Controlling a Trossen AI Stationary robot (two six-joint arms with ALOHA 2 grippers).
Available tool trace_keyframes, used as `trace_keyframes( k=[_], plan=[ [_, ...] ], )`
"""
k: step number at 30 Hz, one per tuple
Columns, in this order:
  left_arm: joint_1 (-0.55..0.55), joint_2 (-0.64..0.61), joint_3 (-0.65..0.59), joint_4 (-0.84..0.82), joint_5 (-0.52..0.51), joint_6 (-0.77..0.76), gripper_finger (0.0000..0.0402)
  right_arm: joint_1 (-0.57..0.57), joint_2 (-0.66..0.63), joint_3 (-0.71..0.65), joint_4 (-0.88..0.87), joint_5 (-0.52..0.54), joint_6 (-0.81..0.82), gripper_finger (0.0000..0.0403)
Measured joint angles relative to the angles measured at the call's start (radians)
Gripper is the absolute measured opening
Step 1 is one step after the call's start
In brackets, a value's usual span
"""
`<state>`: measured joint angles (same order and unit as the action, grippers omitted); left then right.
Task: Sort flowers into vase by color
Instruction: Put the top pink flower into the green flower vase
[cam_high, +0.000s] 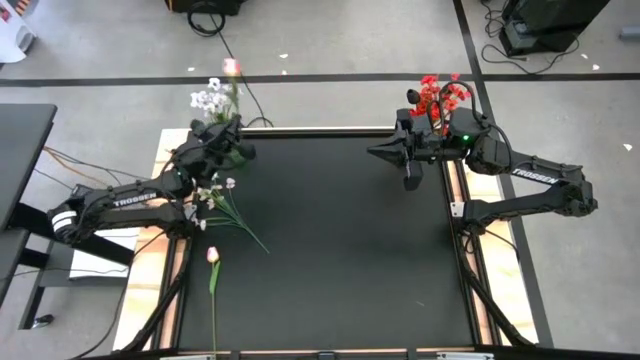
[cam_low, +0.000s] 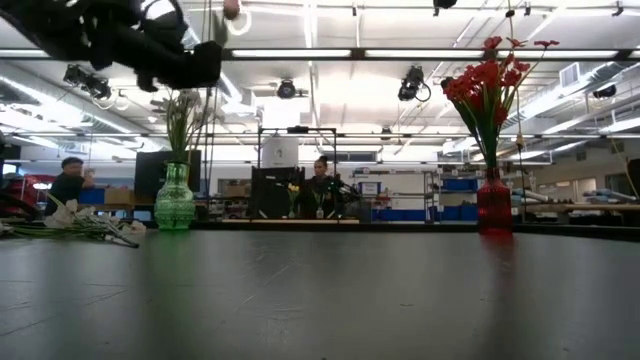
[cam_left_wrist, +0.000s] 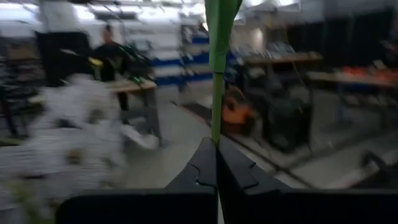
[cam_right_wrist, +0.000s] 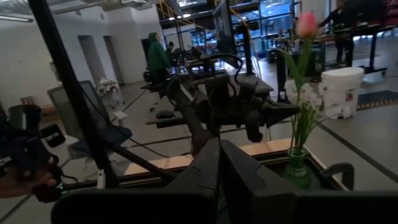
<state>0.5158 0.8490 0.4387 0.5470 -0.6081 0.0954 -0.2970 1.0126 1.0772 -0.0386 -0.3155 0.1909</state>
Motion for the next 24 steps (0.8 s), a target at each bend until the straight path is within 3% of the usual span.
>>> trace_keyframes(
  k=[3,10,18,24],
  plan=[
    [0.048,0.000,-0.055,0.110,0.000,0.005,0.0000,0.000,0.000,0.000,0.000,0.008,0.000,0.0023],
    [0.122,0.001,-0.121,0.168,0.000,0.025,0.0002,0.000,0.000,0.000,0.000,0.008,0.000,0.0023],
    [0.130,0.001,-0.118,0.218,0.013,0.133,0.0003,0.000,0.000,0.000,0.000,0.008,0.000,0.0023],
    [0.174,0.009,-0.118,0.198,0.028,0.120,0.0004,0.000,0.000,0.000,0.000,0.008,0.000,0.0023]
  ],
)
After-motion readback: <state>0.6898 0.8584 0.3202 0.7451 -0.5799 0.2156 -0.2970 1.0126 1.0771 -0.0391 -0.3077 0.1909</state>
